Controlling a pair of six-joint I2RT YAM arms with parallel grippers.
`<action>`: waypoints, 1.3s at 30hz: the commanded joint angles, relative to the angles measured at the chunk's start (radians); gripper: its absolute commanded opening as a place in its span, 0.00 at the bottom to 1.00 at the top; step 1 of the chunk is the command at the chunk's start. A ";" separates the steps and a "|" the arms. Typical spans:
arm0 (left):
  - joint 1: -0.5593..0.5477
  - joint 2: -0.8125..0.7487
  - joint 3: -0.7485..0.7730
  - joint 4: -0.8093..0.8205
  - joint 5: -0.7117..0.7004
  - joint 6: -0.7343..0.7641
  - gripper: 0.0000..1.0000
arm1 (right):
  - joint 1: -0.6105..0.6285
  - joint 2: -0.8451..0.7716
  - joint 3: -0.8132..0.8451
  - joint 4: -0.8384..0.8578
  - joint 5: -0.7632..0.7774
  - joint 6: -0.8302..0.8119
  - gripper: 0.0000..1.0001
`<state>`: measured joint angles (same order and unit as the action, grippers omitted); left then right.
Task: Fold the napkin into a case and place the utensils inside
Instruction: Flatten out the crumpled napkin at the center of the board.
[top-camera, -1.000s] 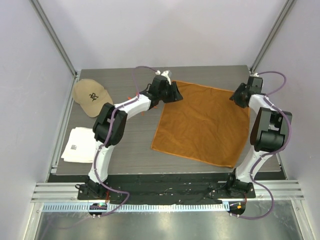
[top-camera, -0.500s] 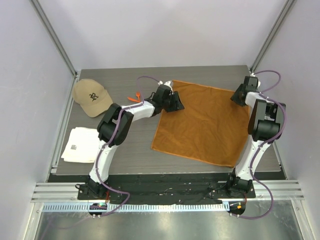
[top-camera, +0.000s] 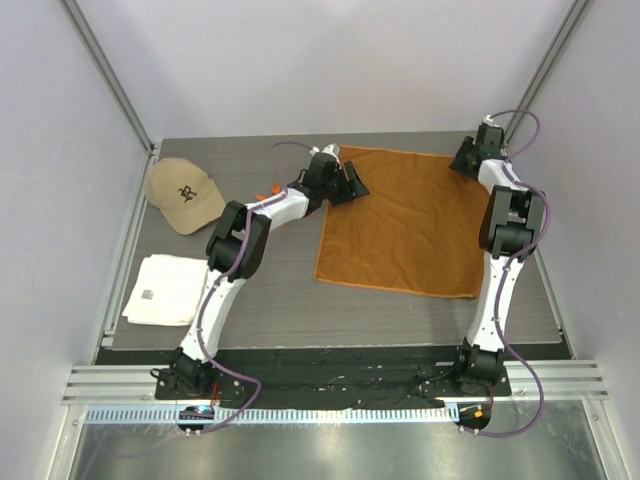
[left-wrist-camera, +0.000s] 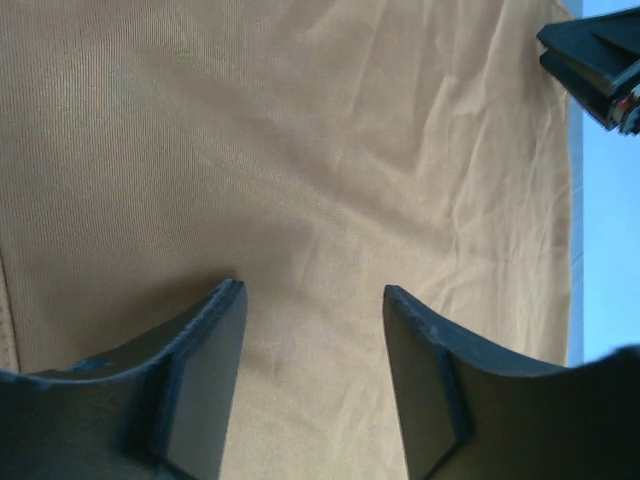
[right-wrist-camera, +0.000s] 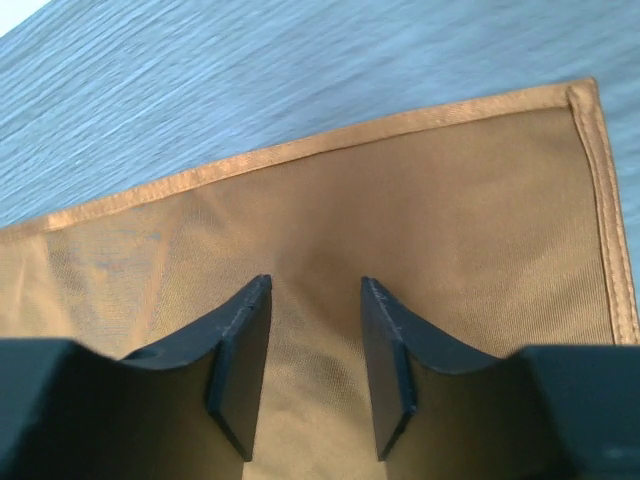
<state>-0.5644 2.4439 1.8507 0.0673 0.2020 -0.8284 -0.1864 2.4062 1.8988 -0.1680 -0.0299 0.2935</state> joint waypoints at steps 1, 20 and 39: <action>0.021 -0.003 0.077 -0.092 0.051 0.037 0.65 | 0.022 0.002 0.117 -0.146 -0.018 -0.065 0.49; -0.046 -0.638 -0.482 -0.253 0.154 -0.041 0.68 | -0.139 -0.847 -0.633 -0.452 0.076 0.196 0.77; -0.192 -1.100 -0.679 -0.684 0.176 0.202 0.70 | -0.205 -1.027 -1.059 -0.550 -0.035 0.231 0.84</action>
<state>-0.7616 1.3689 1.1793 -0.5014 0.3855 -0.7090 -0.3832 1.4002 0.8986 -0.7120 -0.0845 0.5091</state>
